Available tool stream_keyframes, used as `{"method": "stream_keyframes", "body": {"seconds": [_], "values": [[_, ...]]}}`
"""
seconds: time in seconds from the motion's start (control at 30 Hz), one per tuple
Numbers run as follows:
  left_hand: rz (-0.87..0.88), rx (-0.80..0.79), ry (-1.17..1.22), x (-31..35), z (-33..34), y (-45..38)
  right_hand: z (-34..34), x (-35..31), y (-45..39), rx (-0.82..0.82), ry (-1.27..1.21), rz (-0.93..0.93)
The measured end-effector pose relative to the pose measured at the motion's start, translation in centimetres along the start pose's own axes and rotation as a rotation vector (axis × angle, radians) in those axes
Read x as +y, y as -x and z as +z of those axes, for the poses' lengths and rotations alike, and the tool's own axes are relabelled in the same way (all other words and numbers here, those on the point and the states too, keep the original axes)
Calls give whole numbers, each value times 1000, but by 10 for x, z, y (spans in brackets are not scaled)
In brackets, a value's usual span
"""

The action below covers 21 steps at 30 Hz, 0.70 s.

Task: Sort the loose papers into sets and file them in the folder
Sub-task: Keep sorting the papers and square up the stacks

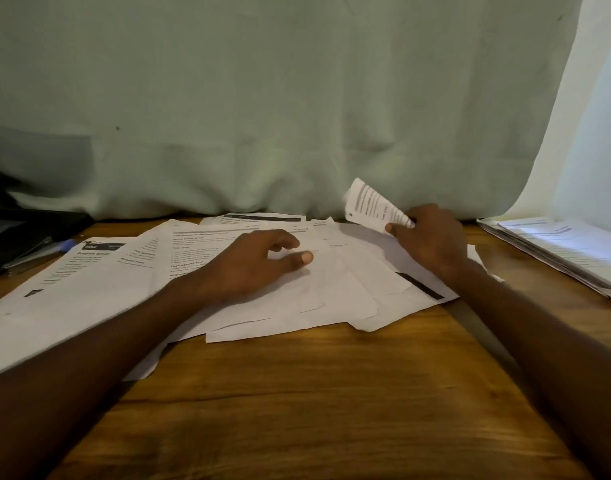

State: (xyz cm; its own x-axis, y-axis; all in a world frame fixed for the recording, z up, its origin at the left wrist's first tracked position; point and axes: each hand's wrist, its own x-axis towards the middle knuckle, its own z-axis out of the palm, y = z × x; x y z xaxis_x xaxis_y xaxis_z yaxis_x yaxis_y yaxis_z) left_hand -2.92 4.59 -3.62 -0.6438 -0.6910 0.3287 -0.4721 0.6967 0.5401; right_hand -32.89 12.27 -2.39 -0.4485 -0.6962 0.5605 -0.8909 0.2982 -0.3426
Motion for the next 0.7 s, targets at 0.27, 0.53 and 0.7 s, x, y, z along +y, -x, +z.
{"method": "stream_keyframes", "body": {"seconds": [0.27, 0.53, 0.7], "values": [[-178, -22, 942, 11, -9, -4, -6, -98, 55, -20, -216, -281], [-257, 170, 1455, -7, -19, -6, 3, -97, 52, -210, -632, -215], [-215, 133, 1551, -18, -35, -3, 1, -69, 30, -158, -457, -36]]}}
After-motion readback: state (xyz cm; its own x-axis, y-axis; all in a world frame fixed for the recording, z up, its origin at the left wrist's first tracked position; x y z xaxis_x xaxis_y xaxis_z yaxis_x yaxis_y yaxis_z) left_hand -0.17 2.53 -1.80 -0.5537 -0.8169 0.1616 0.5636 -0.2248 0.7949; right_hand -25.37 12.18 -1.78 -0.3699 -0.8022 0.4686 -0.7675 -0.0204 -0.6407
